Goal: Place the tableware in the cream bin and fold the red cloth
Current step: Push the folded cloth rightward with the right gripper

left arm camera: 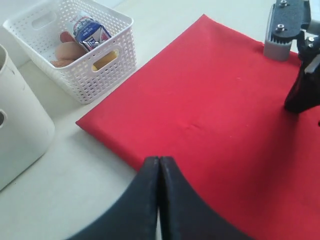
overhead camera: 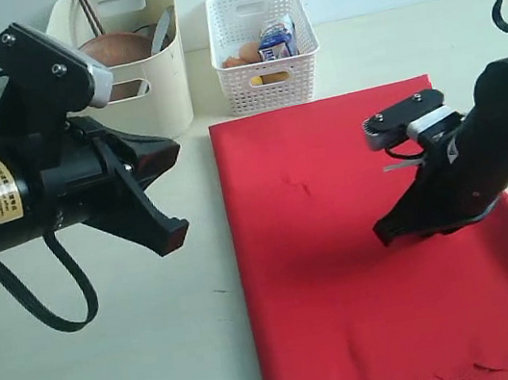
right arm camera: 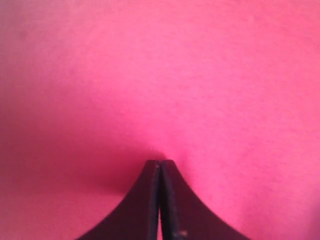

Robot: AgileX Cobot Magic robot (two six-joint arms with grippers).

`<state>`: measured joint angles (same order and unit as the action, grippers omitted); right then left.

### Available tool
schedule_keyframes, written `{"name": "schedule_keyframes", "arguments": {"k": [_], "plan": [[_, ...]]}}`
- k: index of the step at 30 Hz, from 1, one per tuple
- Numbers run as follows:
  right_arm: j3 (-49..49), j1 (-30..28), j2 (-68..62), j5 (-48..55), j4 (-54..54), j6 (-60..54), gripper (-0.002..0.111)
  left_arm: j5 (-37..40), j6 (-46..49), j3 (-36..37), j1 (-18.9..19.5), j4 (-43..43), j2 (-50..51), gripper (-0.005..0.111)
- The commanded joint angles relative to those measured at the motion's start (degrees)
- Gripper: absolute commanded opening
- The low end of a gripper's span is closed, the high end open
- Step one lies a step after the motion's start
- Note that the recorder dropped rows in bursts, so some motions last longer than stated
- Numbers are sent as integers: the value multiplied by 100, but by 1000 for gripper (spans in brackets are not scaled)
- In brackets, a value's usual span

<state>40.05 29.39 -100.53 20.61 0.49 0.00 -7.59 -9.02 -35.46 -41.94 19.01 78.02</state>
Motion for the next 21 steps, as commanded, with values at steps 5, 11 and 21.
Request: {"name": "schedule_keyframes", "arguments": {"k": [5, 11, 21], "plan": [[-380, -841, -57, 432, -2705, 2800, 0, -78, -78, 28, 10, -40, -30, 1], [-419, -1598, -27, 194, -3252, 3722, 0, -68, -178, 88, 10, -40, -30, 1], [-419, -1059, 1304, -690, -484, 1565, 0, -207, -168, 227, 10, -23, -30, 1]]}}
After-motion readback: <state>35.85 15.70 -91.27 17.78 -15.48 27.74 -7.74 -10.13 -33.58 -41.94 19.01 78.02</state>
